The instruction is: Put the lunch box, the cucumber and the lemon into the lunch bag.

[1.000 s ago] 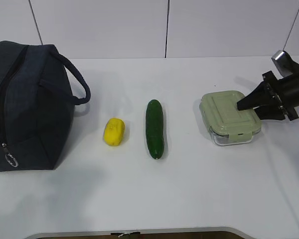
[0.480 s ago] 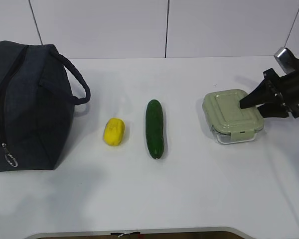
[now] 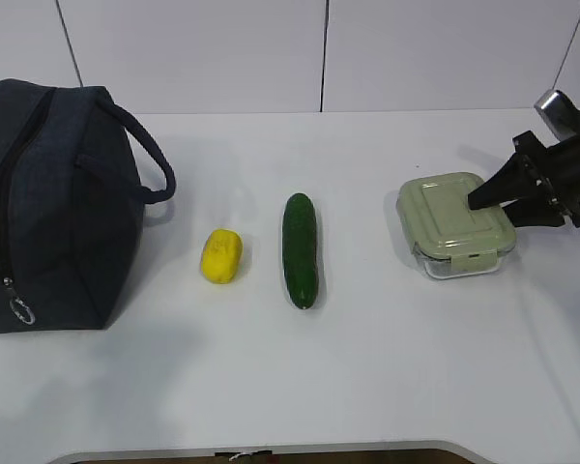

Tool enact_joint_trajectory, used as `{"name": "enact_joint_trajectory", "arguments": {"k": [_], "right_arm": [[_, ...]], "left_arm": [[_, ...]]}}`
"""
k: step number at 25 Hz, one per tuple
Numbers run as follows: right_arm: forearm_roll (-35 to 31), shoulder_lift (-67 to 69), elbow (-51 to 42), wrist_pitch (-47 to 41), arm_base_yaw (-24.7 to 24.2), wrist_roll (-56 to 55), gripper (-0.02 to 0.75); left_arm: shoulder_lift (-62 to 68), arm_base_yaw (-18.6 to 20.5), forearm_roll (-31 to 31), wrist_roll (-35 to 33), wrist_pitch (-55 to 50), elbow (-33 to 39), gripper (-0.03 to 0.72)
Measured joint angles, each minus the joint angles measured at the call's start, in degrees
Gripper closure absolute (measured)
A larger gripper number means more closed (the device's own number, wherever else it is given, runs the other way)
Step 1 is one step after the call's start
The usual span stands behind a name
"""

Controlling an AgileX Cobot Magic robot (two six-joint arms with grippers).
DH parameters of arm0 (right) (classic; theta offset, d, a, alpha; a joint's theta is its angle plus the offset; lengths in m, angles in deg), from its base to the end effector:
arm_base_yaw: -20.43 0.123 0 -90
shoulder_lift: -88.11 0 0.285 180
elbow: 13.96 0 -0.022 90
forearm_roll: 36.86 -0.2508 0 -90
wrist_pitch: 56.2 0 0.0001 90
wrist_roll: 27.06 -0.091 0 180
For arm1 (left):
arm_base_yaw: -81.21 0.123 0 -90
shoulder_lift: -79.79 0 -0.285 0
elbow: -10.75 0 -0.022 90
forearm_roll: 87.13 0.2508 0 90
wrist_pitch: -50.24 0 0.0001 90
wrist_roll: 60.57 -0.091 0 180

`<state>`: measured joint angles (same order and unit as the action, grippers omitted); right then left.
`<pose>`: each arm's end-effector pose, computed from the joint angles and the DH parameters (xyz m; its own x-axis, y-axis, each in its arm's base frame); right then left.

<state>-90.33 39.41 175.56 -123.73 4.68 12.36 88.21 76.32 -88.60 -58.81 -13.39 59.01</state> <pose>0.4187 -0.0479 0.1629 -0.9700 0.1273 -0.2072 -0.0609 0.6976 0.7139 -0.0061 -0.0016 0.2749 -0.5067 0.0011 -0.8621 0.0837 0.9953 -0.0479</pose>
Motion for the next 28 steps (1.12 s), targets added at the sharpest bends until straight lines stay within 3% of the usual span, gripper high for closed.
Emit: {"name": "enact_joint_trajectory", "arguments": {"k": [15, 28], "right_arm": [[0.2, -1.6, 0.0, 0.2, 0.1, -1.7, 0.370], [0.3, -1.9, 0.0, 0.5, 5.1, -2.1, 0.370]], "left_arm": [[0.0, 0.0, 0.0, 0.0, 0.0, 0.0, 0.446], [0.0, 0.0, 0.0, 0.0, 0.0, 0.0, 0.446]]}}
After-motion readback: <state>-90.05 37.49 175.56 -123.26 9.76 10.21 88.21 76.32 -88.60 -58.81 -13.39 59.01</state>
